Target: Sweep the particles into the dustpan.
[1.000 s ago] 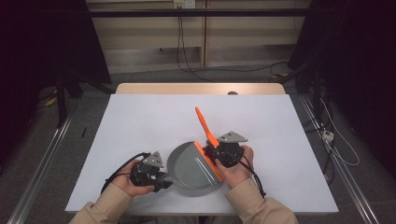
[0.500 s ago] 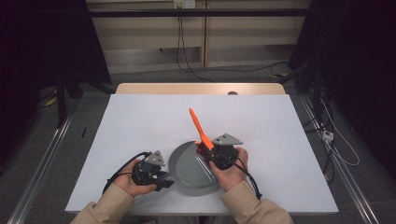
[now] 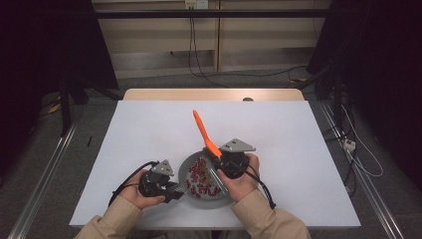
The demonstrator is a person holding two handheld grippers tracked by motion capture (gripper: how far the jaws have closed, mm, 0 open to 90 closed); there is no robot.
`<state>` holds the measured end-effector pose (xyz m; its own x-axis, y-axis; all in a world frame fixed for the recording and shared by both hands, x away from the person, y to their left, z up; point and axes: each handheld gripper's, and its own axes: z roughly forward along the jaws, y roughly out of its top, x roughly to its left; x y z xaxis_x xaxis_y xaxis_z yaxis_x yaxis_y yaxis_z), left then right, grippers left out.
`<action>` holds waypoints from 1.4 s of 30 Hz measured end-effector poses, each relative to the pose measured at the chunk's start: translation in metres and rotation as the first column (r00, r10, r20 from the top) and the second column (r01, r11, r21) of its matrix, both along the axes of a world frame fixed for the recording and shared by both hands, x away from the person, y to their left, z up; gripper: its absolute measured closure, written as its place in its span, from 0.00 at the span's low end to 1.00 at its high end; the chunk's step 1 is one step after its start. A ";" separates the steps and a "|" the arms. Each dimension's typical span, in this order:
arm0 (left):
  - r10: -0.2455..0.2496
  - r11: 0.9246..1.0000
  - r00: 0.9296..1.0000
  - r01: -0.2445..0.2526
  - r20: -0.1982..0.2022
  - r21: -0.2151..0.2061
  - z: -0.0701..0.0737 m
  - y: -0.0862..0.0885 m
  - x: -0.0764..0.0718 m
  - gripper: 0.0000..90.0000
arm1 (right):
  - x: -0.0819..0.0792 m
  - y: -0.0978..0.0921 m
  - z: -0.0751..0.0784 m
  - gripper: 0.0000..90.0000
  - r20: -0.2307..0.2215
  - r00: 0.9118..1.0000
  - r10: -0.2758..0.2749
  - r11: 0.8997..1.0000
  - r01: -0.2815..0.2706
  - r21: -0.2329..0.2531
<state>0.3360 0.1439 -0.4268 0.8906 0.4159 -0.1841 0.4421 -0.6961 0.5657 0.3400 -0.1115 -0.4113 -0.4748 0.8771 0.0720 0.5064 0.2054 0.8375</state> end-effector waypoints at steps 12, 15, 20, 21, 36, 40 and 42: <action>0.017 1.000 1.000 -0.016 -0.014 0.009 0.001 0.007 0.003 0.70 | 0.032 -0.032 -0.005 0.79 0.042 0.995 -0.090 0.992 0.094 -0.079; 0.015 1.000 1.000 -0.015 -0.014 0.010 0.001 0.007 0.003 0.70 | 0.035 -0.033 -0.015 0.79 0.051 0.994 -0.100 0.986 0.105 -0.127; 0.020 1.000 1.000 -0.019 -0.024 0.014 0.001 0.006 0.004 0.70 | 0.033 -0.027 -0.024 0.79 0.059 0.996 -0.073 0.983 0.082 -0.165; 0.019 1.000 1.000 -0.019 -0.022 0.013 0.001 0.006 0.004 0.70 | 0.031 -0.023 -0.025 0.79 0.051 0.997 -0.063 0.985 0.070 -0.158; 0.023 0.999 0.999 -0.022 -0.033 0.024 0.001 0.003 0.008 0.70 | 0.006 0.023 -0.013 0.79 0.024 0.999 0.045 0.998 -0.044 -0.046; 0.040 0.999 0.999 -0.040 -0.024 0.012 0.001 0.005 0.008 0.69 | 0.003 0.027 -0.010 0.79 0.040 0.997 0.073 0.997 -0.072 -0.019; 0.047 0.999 0.999 -0.046 -0.020 0.013 0.001 0.005 0.009 0.69 | 0.007 0.018 -0.006 0.79 0.040 0.997 0.061 0.998 -0.062 0.005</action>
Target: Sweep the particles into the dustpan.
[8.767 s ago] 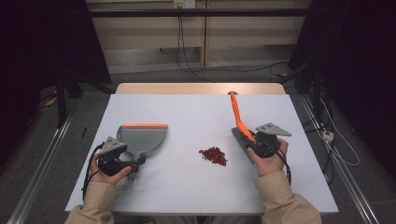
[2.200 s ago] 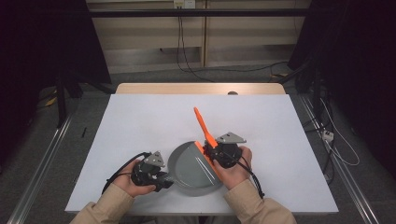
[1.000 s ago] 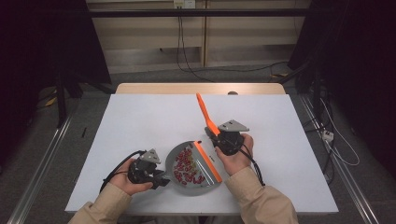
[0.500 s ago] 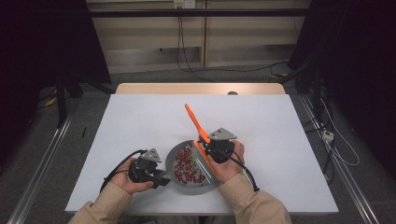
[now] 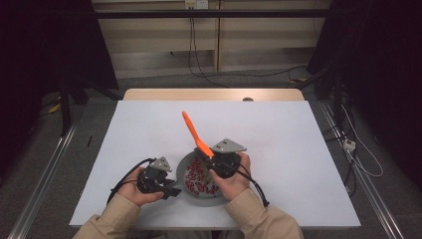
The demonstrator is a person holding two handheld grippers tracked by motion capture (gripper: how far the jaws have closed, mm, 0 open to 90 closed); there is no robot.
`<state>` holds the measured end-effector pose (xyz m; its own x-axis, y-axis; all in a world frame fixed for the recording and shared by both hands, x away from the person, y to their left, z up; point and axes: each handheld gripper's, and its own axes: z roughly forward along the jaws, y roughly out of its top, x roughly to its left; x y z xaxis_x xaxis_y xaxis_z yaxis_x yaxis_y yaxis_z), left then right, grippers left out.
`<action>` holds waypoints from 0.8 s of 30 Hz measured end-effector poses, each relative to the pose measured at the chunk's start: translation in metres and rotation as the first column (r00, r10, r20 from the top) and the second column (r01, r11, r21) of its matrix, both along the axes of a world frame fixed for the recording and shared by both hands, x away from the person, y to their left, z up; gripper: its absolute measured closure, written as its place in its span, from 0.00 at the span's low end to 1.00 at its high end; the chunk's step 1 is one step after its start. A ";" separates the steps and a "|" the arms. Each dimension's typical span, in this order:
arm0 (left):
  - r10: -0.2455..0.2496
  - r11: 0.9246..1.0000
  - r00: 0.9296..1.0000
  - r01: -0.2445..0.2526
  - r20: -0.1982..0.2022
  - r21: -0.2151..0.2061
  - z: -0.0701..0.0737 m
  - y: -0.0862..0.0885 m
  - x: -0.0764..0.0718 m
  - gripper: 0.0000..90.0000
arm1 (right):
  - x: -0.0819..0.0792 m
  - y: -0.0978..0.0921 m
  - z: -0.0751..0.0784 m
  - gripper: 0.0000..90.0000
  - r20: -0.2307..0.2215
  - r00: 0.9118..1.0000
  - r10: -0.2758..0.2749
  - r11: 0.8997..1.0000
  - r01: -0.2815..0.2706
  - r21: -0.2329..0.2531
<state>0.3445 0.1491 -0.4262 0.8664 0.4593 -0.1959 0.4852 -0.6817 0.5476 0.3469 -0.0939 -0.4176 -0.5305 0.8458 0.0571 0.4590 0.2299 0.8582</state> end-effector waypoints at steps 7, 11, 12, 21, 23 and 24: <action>-0.006 1.000 1.000 0.006 0.002 0.024 0.001 0.006 0.005 0.69 | 0.018 -0.049 0.003 0.79 -0.001 0.994 -0.114 0.993 0.114 -0.031; 0.005 1.000 1.000 -0.005 -0.010 0.010 0.000 0.005 0.005 0.69 | 0.024 -0.066 -0.006 0.79 0.008 0.986 -0.167 0.982 0.167 -0.091; 0.004 1.000 1.000 -0.004 -0.012 0.009 0.000 0.005 0.006 0.69 | 0.025 -0.069 -0.010 0.79 0.010 0.983 -0.182 0.978 0.182 -0.104; 0.004 1.000 1.000 -0.003 -0.016 0.013 0.000 0.003 0.006 0.69 | 0.010 -0.039 -0.020 0.79 0.008 0.990 -0.138 0.983 0.138 -0.118; 0.003 1.000 1.000 -0.003 -0.012 0.015 0.000 0.003 0.006 0.69 | 0.006 -0.031 -0.018 0.79 -0.008 0.993 -0.115 0.991 0.114 -0.075; 0.003 1.000 1.000 -0.003 -0.013 0.014 0.000 0.003 0.006 0.69 | 0.004 -0.025 -0.018 0.79 -0.014 0.995 -0.101 0.992 0.100 -0.071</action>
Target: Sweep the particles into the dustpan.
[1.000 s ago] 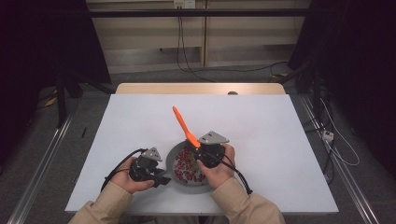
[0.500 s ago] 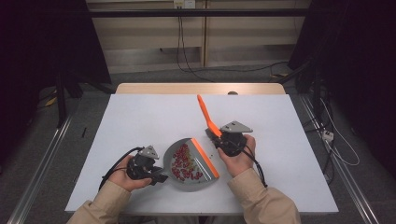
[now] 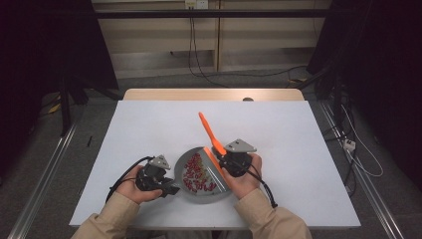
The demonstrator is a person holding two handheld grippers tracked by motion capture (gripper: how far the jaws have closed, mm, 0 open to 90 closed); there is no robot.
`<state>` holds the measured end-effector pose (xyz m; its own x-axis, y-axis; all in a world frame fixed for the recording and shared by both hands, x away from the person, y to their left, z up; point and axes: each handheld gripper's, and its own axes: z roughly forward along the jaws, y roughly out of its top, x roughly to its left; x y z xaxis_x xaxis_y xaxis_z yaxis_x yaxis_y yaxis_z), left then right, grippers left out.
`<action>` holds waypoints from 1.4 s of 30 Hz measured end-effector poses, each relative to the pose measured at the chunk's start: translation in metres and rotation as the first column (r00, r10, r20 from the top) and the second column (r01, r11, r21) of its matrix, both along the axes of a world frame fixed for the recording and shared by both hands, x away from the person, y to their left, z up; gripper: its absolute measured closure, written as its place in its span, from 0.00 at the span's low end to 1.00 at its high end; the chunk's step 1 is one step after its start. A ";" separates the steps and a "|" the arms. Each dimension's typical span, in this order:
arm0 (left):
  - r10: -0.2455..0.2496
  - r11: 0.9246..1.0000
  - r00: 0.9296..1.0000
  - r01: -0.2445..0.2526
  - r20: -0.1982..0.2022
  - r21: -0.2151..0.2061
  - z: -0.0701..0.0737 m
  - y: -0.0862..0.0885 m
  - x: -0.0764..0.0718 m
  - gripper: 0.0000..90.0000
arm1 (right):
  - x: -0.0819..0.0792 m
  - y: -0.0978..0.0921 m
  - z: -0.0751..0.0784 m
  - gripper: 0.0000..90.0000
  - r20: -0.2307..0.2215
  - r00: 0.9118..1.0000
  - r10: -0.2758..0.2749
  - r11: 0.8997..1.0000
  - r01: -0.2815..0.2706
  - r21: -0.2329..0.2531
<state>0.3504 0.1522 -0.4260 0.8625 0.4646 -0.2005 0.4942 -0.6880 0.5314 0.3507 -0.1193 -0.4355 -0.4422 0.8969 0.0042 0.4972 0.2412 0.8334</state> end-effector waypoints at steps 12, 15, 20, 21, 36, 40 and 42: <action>-0.008 1.000 1.000 0.008 0.019 -0.009 -0.001 0.001 -0.003 0.68 | -0.004 0.011 0.016 0.79 0.037 0.998 0.053 0.997 -0.055 0.059; -0.010 1.000 1.000 0.010 0.014 0.001 0.000 0.000 -0.005 0.57 | -0.001 -0.003 0.022 0.79 0.047 0.998 0.029 0.998 -0.031 0.062; -0.046 0.998 0.998 0.043 0.048 0.054 0.000 -0.012 -0.004 0.59 | 0.004 -0.026 0.025 0.79 0.050 0.999 -0.007 1.000 0.006 0.031; -0.038 0.997 0.998 0.034 0.054 0.069 -0.001 -0.015 -0.004 0.61 | 0.005 -0.029 0.024 0.79 0.047 0.999 -0.013 1.000 0.012 0.021; -0.039 0.994 0.999 0.035 0.030 0.099 0.000 -0.013 -0.002 0.70 | -0.011 0.004 0.002 0.79 0.018 0.999 0.051 0.998 -0.051 0.032; -0.040 0.995 0.999 0.037 0.035 0.095 0.000 -0.012 -0.003 0.70 | -0.013 0.007 0.010 0.79 0.027 0.997 0.076 0.994 -0.078 0.075; -0.034 0.996 0.999 0.030 0.041 0.083 -0.001 -0.012 -0.004 0.70 | -0.013 0.006 0.013 0.79 0.042 0.996 0.080 0.994 -0.083 0.068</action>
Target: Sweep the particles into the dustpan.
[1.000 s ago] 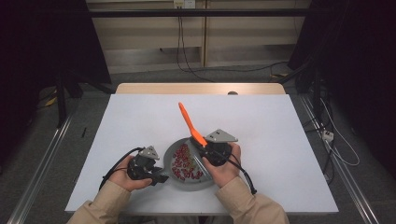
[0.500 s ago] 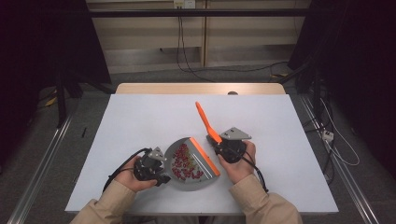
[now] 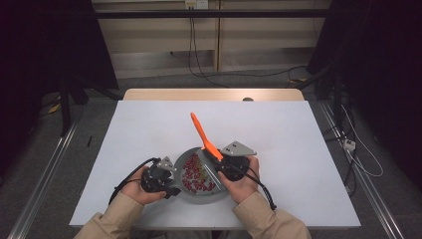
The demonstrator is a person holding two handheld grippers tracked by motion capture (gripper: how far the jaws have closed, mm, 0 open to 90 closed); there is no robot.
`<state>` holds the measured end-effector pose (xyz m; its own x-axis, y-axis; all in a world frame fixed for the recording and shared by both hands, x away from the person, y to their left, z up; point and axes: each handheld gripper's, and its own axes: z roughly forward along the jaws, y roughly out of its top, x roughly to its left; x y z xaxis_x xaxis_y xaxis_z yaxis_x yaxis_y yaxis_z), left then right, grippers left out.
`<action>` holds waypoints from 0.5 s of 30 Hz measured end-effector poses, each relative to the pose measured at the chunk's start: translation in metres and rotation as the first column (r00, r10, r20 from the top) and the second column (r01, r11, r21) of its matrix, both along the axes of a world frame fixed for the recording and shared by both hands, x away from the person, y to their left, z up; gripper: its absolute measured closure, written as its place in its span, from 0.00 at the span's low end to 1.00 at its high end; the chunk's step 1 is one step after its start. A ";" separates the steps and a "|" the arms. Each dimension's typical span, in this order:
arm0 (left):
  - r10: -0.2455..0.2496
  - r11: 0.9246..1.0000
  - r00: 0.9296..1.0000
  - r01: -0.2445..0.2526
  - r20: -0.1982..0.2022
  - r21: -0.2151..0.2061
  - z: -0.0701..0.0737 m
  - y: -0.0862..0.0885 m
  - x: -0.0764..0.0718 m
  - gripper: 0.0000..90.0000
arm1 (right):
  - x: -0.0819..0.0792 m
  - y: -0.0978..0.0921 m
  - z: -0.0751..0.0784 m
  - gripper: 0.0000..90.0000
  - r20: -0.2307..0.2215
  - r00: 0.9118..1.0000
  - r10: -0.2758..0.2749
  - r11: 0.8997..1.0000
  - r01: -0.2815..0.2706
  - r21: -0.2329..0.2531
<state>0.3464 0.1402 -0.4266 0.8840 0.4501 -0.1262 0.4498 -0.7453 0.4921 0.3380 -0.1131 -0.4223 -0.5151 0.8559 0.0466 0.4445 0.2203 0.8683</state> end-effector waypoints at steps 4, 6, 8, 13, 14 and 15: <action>0.011 0.999 1.000 -0.011 0.026 -0.031 -0.003 0.002 -0.003 0.70 | 0.004 -0.011 0.002 0.79 -0.010 1.000 -0.009 0.999 0.010 0.049; 0.036 0.998 0.998 -0.033 0.042 -0.056 -0.003 0.001 -0.006 0.70 | 0.005 -0.015 0.003 0.79 -0.011 1.000 -0.016 0.999 0.017 0.040; 0.027 0.998 0.998 -0.024 0.060 -0.056 -0.002 0.003 -0.006 0.70 | 0.005 -0.018 0.005 0.79 -0.008 1.000 -0.020 0.999 0.020 0.044; 0.075 0.995 0.991 -0.066 0.109 -0.080 -0.002 0.009 -0.006 0.70 | 0.007 -0.029 0.009 0.79 0.004 0.999 -0.042 0.997 0.042 0.063; 0.091 0.992 0.990 -0.081 0.110 -0.094 -0.003 0.011 -0.006 0.70 | 0.007 -0.032 0.010 0.79 0.002 0.999 -0.049 0.997 0.049 0.066; 0.110 0.990 0.987 -0.099 0.116 -0.096 -0.003 0.012 -0.006 0.70 | 0.008 -0.035 0.010 0.79 0.005 0.999 -0.052 0.997 0.051 0.063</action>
